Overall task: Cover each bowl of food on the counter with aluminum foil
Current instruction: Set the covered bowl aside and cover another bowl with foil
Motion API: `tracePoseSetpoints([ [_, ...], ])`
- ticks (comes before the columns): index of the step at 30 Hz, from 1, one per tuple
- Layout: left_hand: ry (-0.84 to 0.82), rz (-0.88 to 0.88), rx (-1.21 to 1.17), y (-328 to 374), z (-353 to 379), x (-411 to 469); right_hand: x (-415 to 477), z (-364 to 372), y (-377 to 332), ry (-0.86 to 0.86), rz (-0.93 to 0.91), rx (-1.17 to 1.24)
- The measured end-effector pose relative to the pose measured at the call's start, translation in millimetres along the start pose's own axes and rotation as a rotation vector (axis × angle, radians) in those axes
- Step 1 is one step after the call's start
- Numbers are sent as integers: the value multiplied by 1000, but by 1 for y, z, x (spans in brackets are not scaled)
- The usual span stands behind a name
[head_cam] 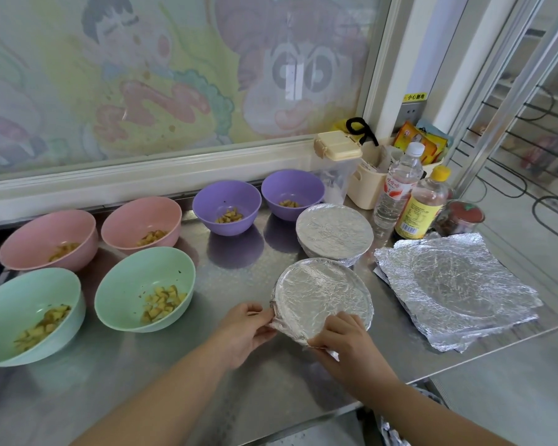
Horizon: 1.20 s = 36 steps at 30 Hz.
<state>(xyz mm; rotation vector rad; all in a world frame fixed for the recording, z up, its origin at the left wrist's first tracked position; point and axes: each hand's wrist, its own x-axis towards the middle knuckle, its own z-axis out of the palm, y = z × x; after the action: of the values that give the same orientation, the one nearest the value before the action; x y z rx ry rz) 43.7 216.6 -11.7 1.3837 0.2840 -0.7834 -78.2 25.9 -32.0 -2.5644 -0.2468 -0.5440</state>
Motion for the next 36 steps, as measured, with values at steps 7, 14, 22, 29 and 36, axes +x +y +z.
tracePoseSetpoints([
  [7,-10,192,417,-4,-11,-2,0,3,2,15,6,-6],
  [14,-96,728,967,-7,-19,-10,0,1,3,17,-4,1],
  [22,-76,1110,1312,3,-29,3,1,1,4,8,-7,6],
  [29,-72,849,1207,18,-18,7,2,2,7,-3,-16,25],
  [36,76,450,1042,22,-3,12,5,2,8,11,-41,20],
])
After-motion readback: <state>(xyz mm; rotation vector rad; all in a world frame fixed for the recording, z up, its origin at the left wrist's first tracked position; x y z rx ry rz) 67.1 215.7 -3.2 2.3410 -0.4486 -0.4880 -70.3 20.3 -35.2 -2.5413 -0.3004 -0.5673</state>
